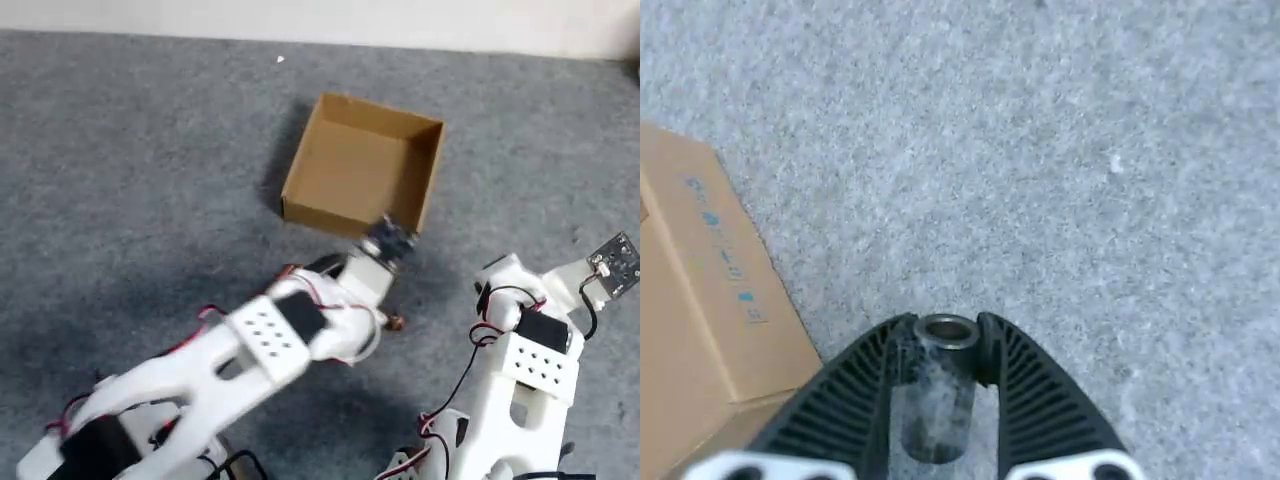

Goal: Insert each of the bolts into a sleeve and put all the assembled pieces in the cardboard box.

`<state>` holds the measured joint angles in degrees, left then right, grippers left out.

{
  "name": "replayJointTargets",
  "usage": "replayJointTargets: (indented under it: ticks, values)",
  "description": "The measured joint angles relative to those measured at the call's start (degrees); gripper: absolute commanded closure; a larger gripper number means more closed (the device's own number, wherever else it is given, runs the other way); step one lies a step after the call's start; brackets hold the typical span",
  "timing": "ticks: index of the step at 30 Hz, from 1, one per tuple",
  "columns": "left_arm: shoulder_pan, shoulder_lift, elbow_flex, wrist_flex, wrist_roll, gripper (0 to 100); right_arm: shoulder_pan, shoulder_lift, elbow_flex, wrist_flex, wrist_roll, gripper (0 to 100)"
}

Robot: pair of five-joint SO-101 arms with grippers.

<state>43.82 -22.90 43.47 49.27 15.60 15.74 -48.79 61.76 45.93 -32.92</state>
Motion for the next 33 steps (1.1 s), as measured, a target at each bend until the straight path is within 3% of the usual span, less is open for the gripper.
replayJointTargets:
  ticks: [3,6,16,25,29,33]
  values:
    - [-5.45,-5.98,0.0,1.49,0.7,99,-0.79,0.0,0.0,0.0,0.0,99.5]
    - [-13.45,-11.87,1.23,1.49,6.95,99,-0.53,0.0,0.0,0.0,0.0,99.5]
    - [-40.7,-30.95,19.25,-4.4,42.81,99,-3.78,0.0,0.0,0.0,0.0,99.5]
    - [-43.25,-40.18,30.42,-5.36,42.99,85,-3.78,0.0,0.0,0.0,0.0,99.5]
    - [-43.34,-40.62,31.03,-5.45,42.9,89,-3.87,0.0,0.0,0.0,0.0,99.5]
    - [-43.34,-41.23,30.59,-4.4,41.41,99,-3.78,0.0,0.0,0.0,0.0,99.5]
